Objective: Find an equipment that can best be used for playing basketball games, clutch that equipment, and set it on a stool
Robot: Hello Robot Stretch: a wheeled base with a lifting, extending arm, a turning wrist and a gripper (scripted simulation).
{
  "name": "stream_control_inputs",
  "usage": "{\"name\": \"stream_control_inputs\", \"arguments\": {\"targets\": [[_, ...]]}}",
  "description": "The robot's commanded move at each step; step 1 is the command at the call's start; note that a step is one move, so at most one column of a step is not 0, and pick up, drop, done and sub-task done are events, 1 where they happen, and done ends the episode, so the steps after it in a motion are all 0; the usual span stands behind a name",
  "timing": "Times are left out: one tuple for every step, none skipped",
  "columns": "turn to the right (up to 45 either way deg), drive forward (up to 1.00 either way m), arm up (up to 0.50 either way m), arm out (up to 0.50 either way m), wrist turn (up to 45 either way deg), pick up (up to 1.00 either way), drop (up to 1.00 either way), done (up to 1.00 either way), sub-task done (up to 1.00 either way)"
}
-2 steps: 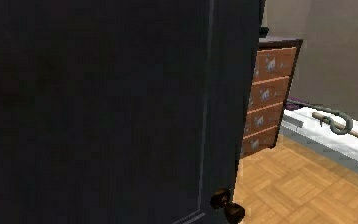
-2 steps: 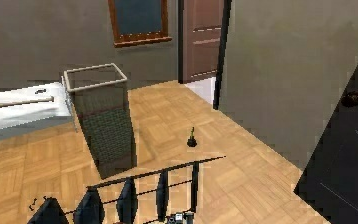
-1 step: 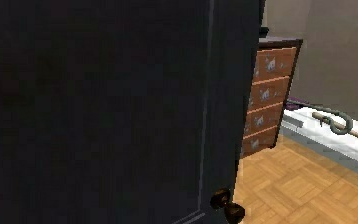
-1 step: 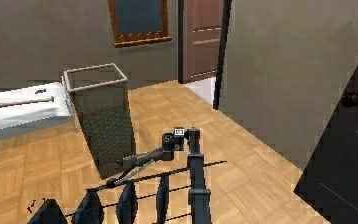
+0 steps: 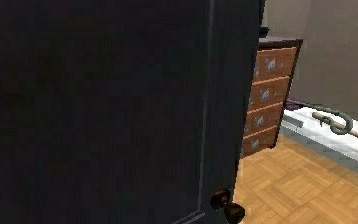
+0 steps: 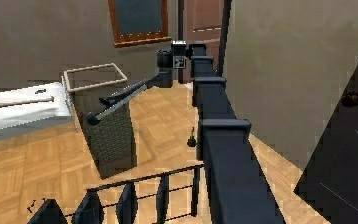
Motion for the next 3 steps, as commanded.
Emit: {"name": "stream_control_inputs", "arguments": {"targets": [[0.0,0.0,0.0,0.0,-39.0,0.0,0.0,0.0,0.0],[0.0,0.0,0.0,-0.4,0.0,0.0,0.0,0.0,0.0],[-24.0,0.0,0.0,0.0,0.0,0.0,0.0,0.0,0.0]]}}
